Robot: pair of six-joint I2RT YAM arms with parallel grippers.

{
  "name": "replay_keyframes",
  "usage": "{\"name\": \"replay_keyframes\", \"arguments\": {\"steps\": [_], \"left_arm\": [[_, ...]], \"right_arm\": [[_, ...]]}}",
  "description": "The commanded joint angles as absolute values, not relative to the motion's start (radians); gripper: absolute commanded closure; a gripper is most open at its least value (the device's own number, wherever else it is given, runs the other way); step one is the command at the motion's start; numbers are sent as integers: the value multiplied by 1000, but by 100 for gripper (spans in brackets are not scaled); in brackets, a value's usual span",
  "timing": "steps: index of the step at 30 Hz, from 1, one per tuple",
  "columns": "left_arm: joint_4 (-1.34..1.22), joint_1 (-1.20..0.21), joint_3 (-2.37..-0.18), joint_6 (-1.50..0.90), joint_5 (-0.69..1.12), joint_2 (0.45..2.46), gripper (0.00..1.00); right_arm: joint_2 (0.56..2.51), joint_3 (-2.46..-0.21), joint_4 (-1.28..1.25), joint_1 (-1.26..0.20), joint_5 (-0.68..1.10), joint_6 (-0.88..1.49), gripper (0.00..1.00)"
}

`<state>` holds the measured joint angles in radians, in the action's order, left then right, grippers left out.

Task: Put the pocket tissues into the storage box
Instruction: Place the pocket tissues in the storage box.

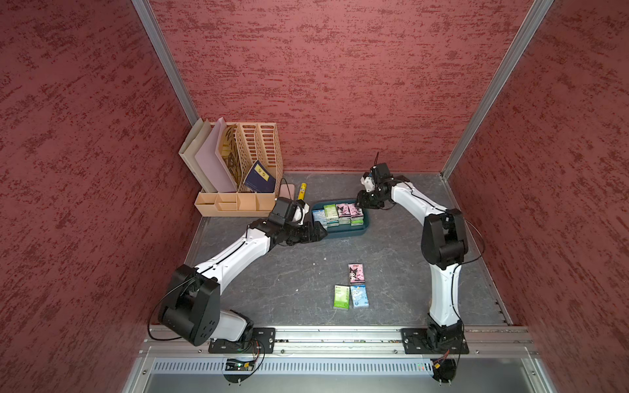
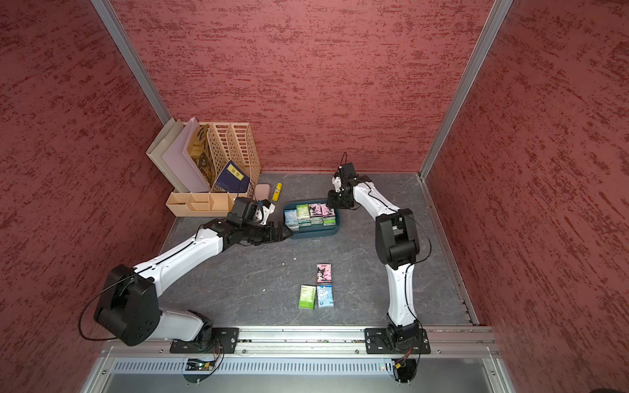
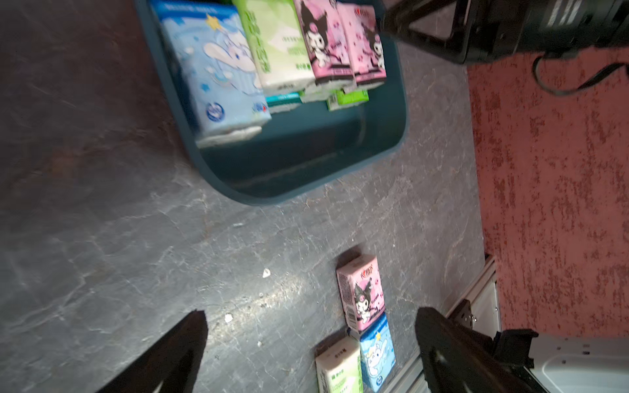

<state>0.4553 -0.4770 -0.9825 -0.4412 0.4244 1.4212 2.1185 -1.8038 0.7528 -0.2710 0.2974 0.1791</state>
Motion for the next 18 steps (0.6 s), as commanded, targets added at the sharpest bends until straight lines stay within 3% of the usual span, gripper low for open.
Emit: {"name": "replay_keyframes", "arguments": {"steps": [1,11,18], "left_arm": [[494,-538,-992,-454,404,1437,0],[605,-688,-978,-512,438,1519,0],[671,-789,-971,-539,459,1549,0]], "right_arm": [[1990,-1820,727,-270,265,178,53],[1716,-1617,698,-271,253,240,49],[1642,-1504,706,-270,255,246,49]]}}
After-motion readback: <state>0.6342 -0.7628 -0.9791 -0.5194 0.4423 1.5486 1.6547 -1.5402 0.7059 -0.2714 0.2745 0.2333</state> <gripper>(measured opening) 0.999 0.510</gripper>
